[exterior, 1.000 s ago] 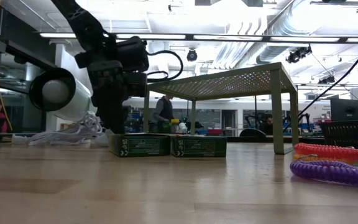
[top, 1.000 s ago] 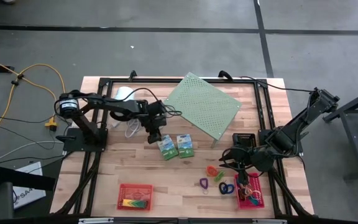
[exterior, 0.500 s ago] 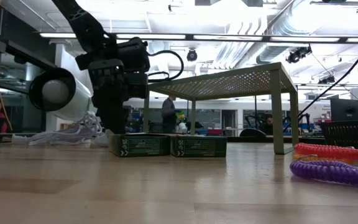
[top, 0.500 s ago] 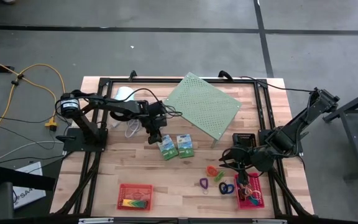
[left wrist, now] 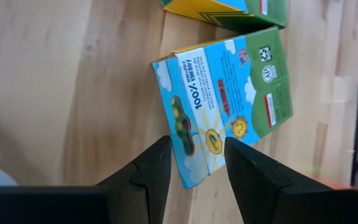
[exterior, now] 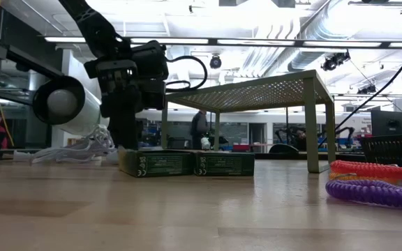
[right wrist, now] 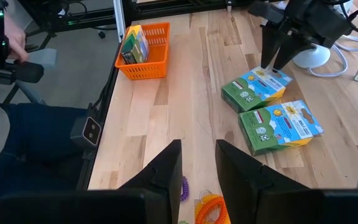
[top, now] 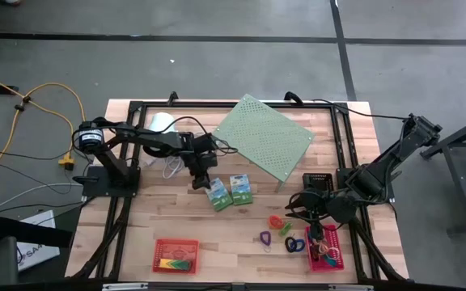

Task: Pick & Place Office Desk Supplies
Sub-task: Put the left crayon box into the orange bin

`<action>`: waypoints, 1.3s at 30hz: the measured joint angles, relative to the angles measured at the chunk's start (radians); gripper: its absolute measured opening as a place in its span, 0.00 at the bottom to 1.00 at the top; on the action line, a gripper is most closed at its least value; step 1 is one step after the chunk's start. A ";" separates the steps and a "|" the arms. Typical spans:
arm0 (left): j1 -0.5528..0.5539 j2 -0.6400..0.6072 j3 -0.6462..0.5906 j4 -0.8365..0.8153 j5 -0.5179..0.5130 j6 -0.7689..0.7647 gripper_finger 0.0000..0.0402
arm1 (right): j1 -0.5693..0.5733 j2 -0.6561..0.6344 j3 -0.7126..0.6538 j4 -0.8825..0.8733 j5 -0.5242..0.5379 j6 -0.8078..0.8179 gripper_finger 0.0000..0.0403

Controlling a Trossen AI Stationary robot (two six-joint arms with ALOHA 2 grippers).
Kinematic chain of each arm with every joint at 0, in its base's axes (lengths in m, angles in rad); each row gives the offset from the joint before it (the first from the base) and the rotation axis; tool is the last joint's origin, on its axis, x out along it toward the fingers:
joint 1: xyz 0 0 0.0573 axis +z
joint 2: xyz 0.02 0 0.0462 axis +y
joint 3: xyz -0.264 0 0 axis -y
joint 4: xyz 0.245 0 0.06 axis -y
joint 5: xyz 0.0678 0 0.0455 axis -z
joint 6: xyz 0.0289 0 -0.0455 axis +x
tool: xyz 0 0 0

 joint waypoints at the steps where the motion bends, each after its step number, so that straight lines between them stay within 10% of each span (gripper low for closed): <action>1: 0.000 0.000 0.000 -0.001 0.007 -0.004 0.36 | 0.000 0.000 0.000 0.000 0.000 0.000 0.21; 39: -0.068 0.025 -0.002 -0.011 0.017 -0.020 0.36 | 0.000 0.000 0.000 0.000 0.000 0.000 0.21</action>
